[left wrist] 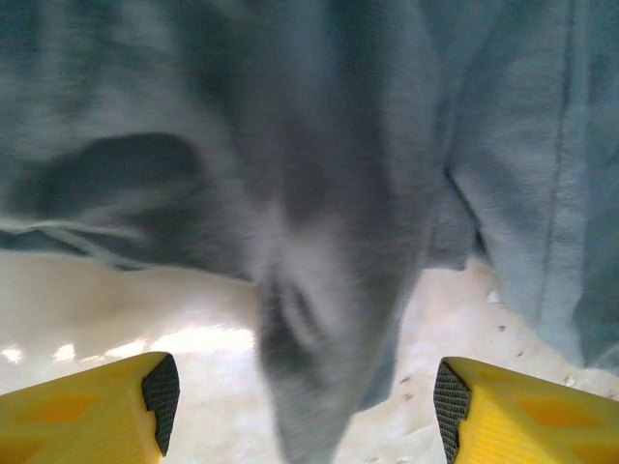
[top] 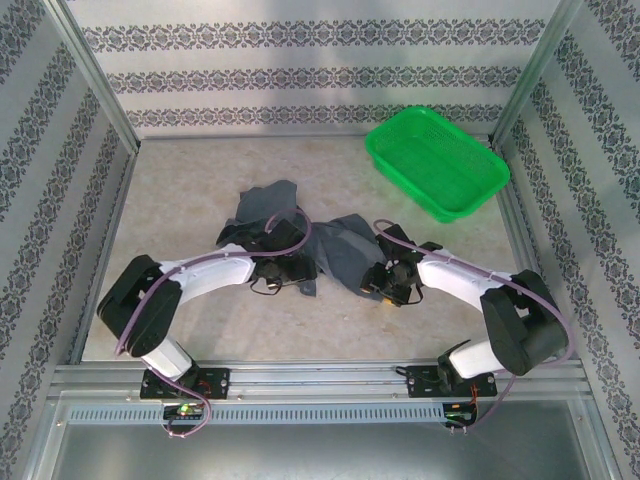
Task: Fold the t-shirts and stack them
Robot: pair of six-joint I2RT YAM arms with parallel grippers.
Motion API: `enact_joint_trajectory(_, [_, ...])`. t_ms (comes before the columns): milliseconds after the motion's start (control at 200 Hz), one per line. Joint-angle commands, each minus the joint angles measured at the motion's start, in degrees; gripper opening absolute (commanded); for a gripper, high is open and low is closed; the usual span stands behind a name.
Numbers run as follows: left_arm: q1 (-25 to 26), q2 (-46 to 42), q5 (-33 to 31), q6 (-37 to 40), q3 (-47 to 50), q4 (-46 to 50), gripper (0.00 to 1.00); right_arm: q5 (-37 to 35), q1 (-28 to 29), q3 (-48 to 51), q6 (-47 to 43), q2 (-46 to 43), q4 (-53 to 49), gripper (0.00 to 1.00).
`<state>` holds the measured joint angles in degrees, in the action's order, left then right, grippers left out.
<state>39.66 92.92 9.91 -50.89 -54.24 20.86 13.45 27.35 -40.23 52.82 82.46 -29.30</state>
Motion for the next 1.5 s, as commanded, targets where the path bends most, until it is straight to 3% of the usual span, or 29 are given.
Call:
enact_joint_trajectory(0, [0.9,2.2,0.9,-2.5,-2.1,-4.6,0.60,0.5,-0.2,1.2,3.7,0.8,0.6,0.57])
enact_joint_trajectory(30, [0.8,2.8,0.5,-2.6,-2.4,-4.6,0.51,0.6,-0.2,1.4,4.0,1.2,1.3,0.57])
enact_joint_trajectory(110, [0.6,3.9,-0.5,-2.3,-3.1,-4.2,0.15,0.6,-0.5,0.7,4.1,3.4,2.9,0.54])
enact_joint_trajectory(170, [0.1,3.8,-1.3,-2.1,-3.5,-3.2,0.00,0.4,-0.7,-0.8,3.6,5.6,3.5,0.49])
enact_joint_trajectory(365, [-3.8,-6.0,-7.8,-0.6,-3.2,1.5,0.00,0.0,-1.9,-7.4,2.7,8.6,4.2,0.00])
enact_joint_trajectory(625, [-19.5,-21.2,-5.6,3.9,-10.8,7.9,0.00,-3.7,-5.2,-23.3,-2.7,2.2,0.3,0.00])
enact_joint_trajectory(964, [-39.5,-27.4,0.6,4.6,-25.5,6.6,0.00,-2.1,-12.1,-46.4,-6.1,-0.8,-0.5,0.00])
enact_joint_trajectory(1174, [-46.0,-30.8,1.2,3.5,-28.4,6.4,0.00,-1.6,-16.0,-50.6,-4.4,-4.7,-0.4,0.00])
enact_joint_trajectory(1494, [-49.7,-35.7,-0.2,4.3,-29.4,8.5,0.00,-2.0,-18.9,-46.3,-4.0,-13.3,-2.3,0.00])
